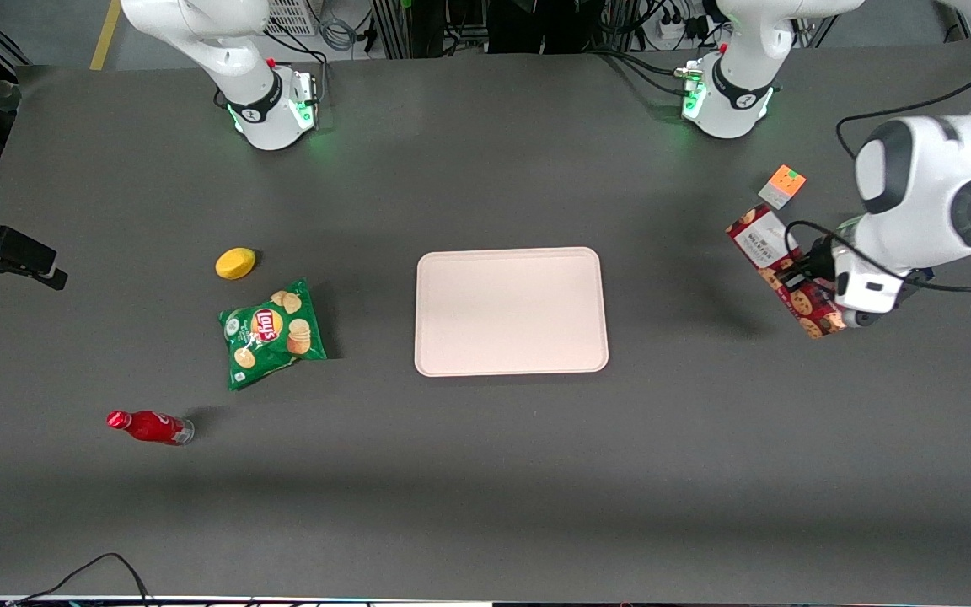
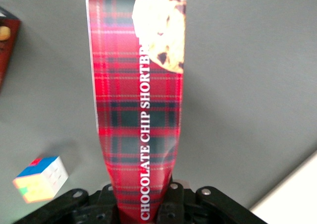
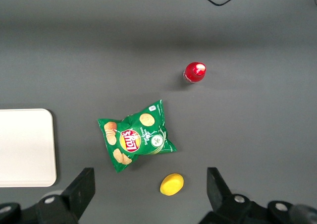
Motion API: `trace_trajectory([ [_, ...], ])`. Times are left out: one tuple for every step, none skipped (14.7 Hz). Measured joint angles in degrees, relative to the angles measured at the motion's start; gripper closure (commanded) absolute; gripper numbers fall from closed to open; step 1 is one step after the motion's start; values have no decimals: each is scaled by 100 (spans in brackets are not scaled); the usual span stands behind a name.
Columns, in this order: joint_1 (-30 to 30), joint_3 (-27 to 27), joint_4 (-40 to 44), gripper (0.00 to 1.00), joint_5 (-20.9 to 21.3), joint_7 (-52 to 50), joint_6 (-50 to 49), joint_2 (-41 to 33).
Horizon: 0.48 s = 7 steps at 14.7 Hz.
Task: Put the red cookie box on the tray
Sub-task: 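Lift the red box upright with the left gripper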
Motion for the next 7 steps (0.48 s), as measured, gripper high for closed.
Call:
trace_trajectory([
  [-2,-21,292,91,1,0,-383,-49],
  [-5,-38,586,91,3,3,-746,-75],
  [-7,-56,893,91,17,9,-1105,-84],
  [-8,-83,1175,92,51,17,-1423,-85],
  [-9,-113,1435,92,90,18,-1706,-86],
  [-11,-135,1633,92,111,20,-1903,-86],
  [-14,-164,1755,91,123,51,-2012,-86],
])
